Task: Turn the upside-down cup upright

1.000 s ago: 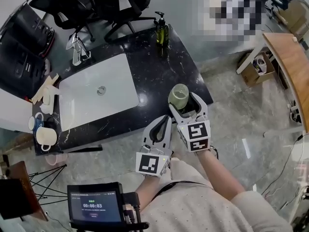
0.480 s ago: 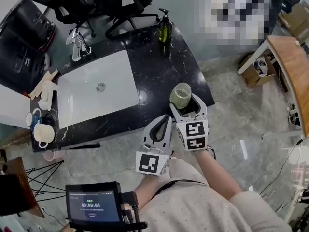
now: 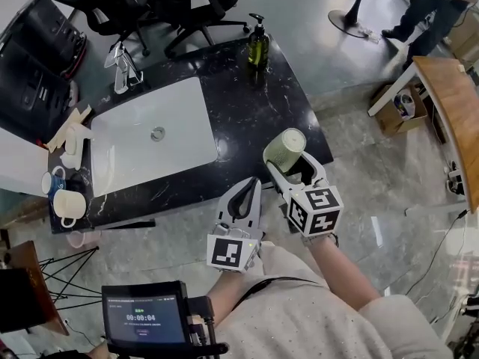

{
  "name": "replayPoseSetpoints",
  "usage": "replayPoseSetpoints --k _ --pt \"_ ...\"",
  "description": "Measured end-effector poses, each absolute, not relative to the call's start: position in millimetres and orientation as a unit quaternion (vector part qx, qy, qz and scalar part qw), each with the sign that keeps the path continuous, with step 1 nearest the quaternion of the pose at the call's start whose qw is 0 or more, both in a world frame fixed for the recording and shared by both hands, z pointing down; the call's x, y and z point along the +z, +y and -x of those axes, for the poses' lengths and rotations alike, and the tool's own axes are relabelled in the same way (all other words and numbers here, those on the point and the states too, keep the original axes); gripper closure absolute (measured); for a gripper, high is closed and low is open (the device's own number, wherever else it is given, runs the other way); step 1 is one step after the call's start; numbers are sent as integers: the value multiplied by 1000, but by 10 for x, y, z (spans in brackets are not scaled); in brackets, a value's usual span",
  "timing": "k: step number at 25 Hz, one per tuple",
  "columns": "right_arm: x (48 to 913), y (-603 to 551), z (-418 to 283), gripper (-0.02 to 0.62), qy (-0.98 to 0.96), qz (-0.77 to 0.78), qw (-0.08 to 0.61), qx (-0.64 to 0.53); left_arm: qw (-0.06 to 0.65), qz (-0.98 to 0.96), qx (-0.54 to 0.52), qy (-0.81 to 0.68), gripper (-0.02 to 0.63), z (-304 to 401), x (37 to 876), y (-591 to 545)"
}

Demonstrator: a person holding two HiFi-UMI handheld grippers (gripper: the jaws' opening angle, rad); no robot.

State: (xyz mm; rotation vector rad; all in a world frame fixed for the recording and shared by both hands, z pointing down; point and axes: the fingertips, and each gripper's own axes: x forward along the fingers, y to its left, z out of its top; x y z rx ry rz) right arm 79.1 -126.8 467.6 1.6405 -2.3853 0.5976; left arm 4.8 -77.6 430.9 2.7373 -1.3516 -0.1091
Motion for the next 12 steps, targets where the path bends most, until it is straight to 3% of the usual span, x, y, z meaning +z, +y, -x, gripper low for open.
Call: replayPoseSetpoints --k 12 --pt "4517 -1009 -525 284 -765 -437 -115 459 50 -895 -32 -442 598 51 4156 -663"
